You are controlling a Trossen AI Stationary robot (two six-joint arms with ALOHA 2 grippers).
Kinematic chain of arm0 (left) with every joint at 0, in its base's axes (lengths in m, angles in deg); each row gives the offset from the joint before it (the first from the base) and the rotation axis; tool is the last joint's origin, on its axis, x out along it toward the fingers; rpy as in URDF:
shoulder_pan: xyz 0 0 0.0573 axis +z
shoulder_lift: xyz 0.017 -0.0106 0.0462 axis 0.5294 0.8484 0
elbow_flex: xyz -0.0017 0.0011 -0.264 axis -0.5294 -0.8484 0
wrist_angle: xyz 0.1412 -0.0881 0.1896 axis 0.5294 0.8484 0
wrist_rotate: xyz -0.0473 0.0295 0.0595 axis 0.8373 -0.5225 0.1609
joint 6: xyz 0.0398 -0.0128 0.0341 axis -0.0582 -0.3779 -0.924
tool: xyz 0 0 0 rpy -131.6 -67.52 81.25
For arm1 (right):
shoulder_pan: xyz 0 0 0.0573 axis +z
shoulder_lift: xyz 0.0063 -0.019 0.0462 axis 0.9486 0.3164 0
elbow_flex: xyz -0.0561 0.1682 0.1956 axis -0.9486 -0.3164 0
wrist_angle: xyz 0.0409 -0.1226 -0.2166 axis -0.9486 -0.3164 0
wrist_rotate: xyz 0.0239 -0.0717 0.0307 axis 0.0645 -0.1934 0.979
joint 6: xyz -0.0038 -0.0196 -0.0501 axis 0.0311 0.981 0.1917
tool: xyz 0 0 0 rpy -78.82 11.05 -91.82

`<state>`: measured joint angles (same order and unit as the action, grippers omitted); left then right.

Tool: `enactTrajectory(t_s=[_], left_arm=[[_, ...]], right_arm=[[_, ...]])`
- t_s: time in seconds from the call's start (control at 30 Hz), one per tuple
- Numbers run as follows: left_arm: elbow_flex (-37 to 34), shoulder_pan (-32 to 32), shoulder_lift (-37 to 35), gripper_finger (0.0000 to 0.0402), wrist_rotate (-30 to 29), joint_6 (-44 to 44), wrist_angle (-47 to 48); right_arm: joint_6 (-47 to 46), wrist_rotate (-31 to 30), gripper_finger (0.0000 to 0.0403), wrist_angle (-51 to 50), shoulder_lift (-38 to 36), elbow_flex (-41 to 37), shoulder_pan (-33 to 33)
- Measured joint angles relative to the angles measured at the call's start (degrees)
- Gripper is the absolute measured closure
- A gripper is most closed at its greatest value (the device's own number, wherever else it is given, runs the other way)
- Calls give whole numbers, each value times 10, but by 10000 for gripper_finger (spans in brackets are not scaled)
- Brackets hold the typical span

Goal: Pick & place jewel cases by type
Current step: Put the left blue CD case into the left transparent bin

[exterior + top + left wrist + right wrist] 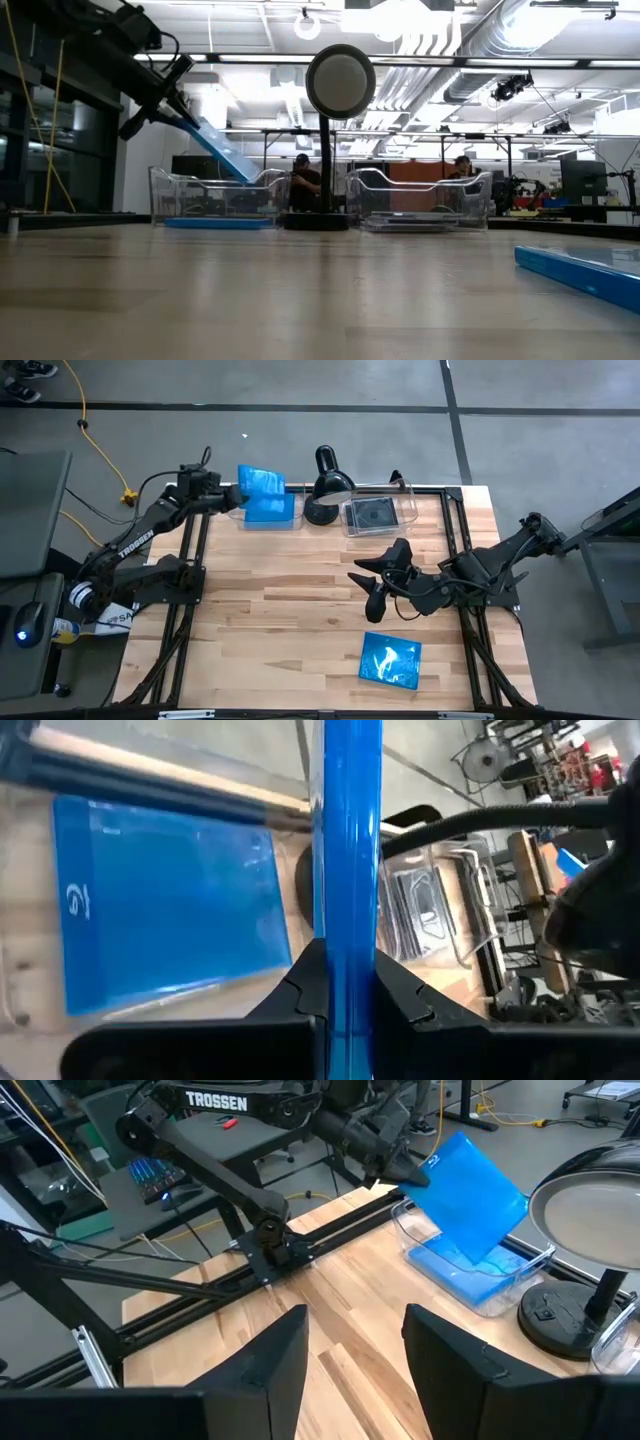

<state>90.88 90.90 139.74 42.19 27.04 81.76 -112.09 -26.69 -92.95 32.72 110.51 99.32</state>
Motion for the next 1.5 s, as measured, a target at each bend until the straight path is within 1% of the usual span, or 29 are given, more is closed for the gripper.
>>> enactTrajectory(t_s=[0.3, 0.43, 0.63, 0.87, 1.0, 1.07, 1.2, 1.3, 1.5], left_arm=[[0, -47, 41, 381, -31, 30, 23], [0, -51, 62, 381, -38, 41, 20], [1, -50, 89, 381, -29, 41, 16], [1, -50, 127, 381, 18, 28, -41], [1, -50, 136, 380, 16, 30, -32], [1, -50, 135, 363, 7, 27, -31], [1, -50, 135, 304, -2, 11, -31], [1, -50, 135, 266, -2, 1, -31], [1, -50, 135, 210, -2, -3, -39]], right_arm=[[0, 7, 252, 0, 0, 0, 0], [-1, 21, 253, 0, 0, 0, 0], [-2, 25, 253, 0, 0, 0, 0], [0, 26, 252, -1, 0, 0, 0], [1, 26, 253, -1, 0, 0, 0], [1, 26, 252, -2, 0, 0, 0], [1, 26, 253, -5, 0, 0, 0], [1, 26, 252, -8, 0, 0, 0], [1, 26, 253, -15, 0, 0, 0]])
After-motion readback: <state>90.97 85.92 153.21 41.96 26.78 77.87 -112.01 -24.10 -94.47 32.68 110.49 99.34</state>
